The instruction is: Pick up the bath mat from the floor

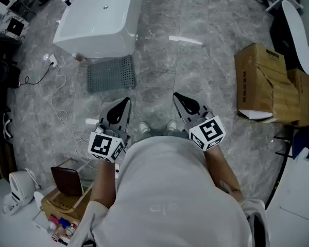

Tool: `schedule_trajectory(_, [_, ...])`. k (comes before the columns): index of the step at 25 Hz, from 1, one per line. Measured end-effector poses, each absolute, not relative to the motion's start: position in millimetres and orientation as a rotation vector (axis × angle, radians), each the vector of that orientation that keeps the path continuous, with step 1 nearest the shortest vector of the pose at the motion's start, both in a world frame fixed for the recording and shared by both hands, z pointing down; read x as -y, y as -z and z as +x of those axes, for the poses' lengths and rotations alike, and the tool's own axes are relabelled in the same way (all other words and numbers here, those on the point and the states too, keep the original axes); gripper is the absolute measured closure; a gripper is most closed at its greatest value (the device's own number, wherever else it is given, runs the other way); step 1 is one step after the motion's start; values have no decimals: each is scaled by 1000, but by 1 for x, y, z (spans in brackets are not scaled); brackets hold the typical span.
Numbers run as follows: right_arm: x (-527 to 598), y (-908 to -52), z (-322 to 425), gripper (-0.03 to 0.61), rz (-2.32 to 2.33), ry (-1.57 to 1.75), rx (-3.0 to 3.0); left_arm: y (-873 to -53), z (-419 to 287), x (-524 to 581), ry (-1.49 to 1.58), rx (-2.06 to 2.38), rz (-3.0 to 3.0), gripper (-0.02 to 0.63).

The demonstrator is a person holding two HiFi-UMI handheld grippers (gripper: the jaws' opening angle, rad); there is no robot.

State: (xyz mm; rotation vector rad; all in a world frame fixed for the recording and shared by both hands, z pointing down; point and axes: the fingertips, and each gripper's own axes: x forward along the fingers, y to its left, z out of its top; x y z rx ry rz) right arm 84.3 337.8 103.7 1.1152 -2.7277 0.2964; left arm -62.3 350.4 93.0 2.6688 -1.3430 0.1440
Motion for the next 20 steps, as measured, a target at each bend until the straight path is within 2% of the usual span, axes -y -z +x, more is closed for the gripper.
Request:
schedule_trajectory(10, [-346,-100,22,554,1107,-341,2732,-99,-118,-361,-8,1251,2600,600])
schedule_trajectory(20, [-332,-125,-9,554,1161,-425,2641,-114,-157,-352,-30,1202,2620,600])
